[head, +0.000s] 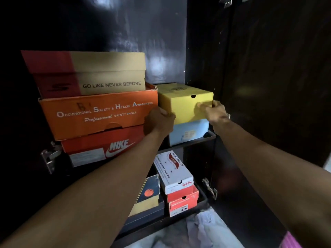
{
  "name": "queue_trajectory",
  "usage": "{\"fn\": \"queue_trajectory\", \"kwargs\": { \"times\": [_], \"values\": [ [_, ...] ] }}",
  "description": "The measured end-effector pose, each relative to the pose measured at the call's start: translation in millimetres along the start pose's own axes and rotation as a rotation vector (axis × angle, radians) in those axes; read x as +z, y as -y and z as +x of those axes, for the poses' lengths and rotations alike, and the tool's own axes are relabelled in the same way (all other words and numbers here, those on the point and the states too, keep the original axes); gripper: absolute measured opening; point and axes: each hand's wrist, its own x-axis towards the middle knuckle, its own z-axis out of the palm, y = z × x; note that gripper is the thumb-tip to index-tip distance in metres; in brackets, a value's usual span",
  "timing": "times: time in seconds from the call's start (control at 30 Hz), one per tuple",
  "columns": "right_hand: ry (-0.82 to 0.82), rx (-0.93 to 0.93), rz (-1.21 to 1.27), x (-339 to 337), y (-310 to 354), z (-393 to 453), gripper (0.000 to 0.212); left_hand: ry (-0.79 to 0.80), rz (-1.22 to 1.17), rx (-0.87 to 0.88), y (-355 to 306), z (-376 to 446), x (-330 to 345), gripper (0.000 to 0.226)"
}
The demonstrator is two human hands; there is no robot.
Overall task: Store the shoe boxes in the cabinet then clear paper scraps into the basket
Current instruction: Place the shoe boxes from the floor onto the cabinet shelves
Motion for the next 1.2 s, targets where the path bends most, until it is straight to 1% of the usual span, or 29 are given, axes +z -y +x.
{"fn": "queue_trajectory", "kwargs": {
  "times": [0.1, 0.17, 0.23, 0.27, 0.33, 0.4, 0.47, 0.53, 0.6, 0.67, 0.8, 0.9, 0.97, 1.07, 1.13, 1.2],
  "values": [
    [-0.014, 0.004, -0.182, 15, -1, 12, 0.085, -0.051, 0.126, 0.054, 12, 10, 0, 0.033],
    [-0.052, 0.006, -0.255, 23, 0, 15, 0.086, -0.058, 0.132, 0.050, 13, 12, 0, 0.040],
    [-0.062, 0.007, -0.282, 24, 0, 12, 0.087, -0.063, 0.189, 0.053, 15, 10, 3, 0.046],
    [-0.061, -0.001, -0.291, 22, -3, 10, 0.087, -0.073, 0.200, 0.050, 15, 7, 3, 0.046],
    [-0.054, -0.014, -0.298, 13, -7, 3, 0.084, -0.107, 0.194, 0.060, 8, -9, 2, 0.034],
    [-0.052, -0.033, -0.280, 2, -9, -10, 0.075, -0.137, 0.181, 0.103, -3, -28, 0, 0.021],
    [-0.053, -0.071, -0.242, -13, -8, -27, 0.061, -0.145, 0.171, 0.153, -17, -46, 0, 0.019],
    [-0.036, -0.123, -0.228, -30, -7, -51, 0.045, -0.117, 0.137, 0.196, -25, -61, 6, 0.021],
    [-0.048, -0.184, -0.238, -55, -11, -78, 0.033, -0.077, 0.077, 0.266, -33, -77, 21, 0.018],
    [-0.084, -0.228, -0.257, -87, -18, -104, 0.027, 0.007, 0.042, 0.325, -43, -103, 39, 0.017],
    [-0.078, -0.274, -0.289, -153, -39, -153, 0.021, 0.195, -0.048, 0.409, -71, -163, 75, 0.021],
    [-0.112, -0.286, -0.287, -205, -52, -194, 0.019, 0.290, -0.111, 0.491, -85, -213, 107, 0.022],
    [-0.207, -0.242, -0.333, -253, -63, -232, 0.017, 0.397, -0.137, 0.521, -96, -262, 132, 0.017],
    [-0.364, -0.196, -0.352, -318, -87, -287, 0.014, 0.564, -0.154, 0.516, -102, -327, 170, 0.009],
    [-0.449, -0.133, -0.362, -351, -104, -321, 0.013, 0.653, -0.172, 0.495, -98, -362, 192, 0.007],
    [-0.575, -0.041, -0.366, -392, -128, -365, 0.016, 0.792, -0.168, 0.495, -92, -413, 219, 0.007]
  ]
}}
